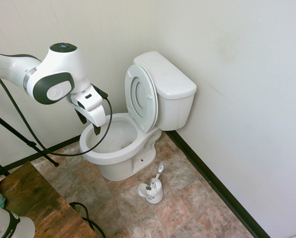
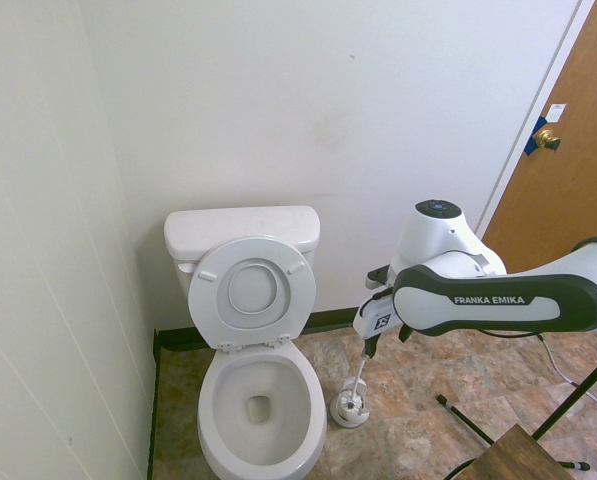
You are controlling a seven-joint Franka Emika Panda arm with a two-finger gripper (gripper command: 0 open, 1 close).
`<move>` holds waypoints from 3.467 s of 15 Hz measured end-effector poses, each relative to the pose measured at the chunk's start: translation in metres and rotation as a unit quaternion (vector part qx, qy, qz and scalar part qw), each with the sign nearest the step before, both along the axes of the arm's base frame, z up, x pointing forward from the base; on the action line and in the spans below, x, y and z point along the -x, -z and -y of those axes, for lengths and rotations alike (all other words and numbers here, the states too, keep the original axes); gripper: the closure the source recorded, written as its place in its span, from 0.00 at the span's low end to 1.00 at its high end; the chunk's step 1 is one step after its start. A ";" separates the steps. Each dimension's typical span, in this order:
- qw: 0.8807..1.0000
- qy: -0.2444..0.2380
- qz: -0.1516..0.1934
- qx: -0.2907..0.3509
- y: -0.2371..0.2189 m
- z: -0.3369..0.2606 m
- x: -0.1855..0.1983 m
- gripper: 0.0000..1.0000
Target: Clean the toilet
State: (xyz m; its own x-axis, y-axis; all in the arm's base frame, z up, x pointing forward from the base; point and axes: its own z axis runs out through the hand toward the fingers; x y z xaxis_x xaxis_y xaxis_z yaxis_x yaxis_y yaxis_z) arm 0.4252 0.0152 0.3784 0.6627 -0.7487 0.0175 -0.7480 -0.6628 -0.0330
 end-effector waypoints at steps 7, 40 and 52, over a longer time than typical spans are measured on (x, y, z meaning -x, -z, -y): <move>0.995 0.100 0.005 0.003 0.036 0.062 -0.072 0.00; 0.924 0.376 -0.064 -0.028 0.389 0.231 -0.241 1.00; 0.923 0.377 -0.073 -0.028 0.398 0.235 -0.236 1.00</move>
